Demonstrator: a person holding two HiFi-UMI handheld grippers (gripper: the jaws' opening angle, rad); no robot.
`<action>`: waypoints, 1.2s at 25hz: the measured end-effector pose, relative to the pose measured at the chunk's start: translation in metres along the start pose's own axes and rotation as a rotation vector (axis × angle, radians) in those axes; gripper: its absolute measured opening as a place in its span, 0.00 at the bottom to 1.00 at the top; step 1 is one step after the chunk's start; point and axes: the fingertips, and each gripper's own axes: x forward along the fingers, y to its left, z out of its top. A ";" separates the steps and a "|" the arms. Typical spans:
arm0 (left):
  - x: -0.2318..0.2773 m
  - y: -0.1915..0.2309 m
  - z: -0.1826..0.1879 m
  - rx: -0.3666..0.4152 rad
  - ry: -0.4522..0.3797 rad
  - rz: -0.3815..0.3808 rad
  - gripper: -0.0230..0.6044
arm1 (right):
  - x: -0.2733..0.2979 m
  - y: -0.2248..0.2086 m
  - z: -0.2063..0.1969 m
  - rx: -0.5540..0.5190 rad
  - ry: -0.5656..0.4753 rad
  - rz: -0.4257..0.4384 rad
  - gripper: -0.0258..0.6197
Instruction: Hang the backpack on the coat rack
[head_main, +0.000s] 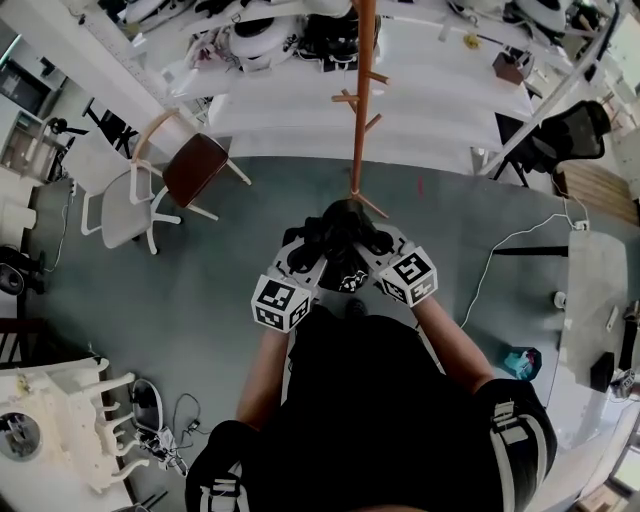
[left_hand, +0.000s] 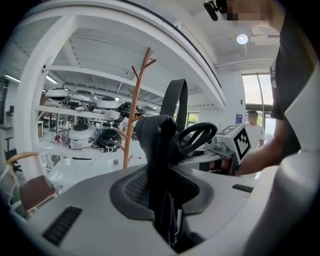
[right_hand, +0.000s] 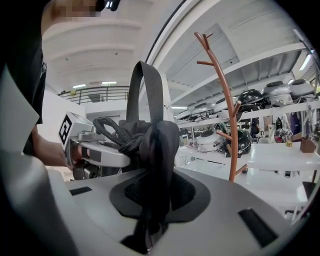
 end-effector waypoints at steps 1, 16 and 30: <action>0.002 0.001 0.001 -0.002 0.000 0.004 0.19 | 0.001 -0.003 0.001 0.002 -0.003 0.000 0.16; 0.030 0.013 0.010 0.006 0.011 -0.025 0.19 | 0.008 -0.030 0.004 0.026 -0.008 -0.022 0.16; 0.044 0.044 0.016 0.038 0.030 -0.073 0.19 | 0.035 -0.048 0.012 0.040 -0.011 -0.068 0.16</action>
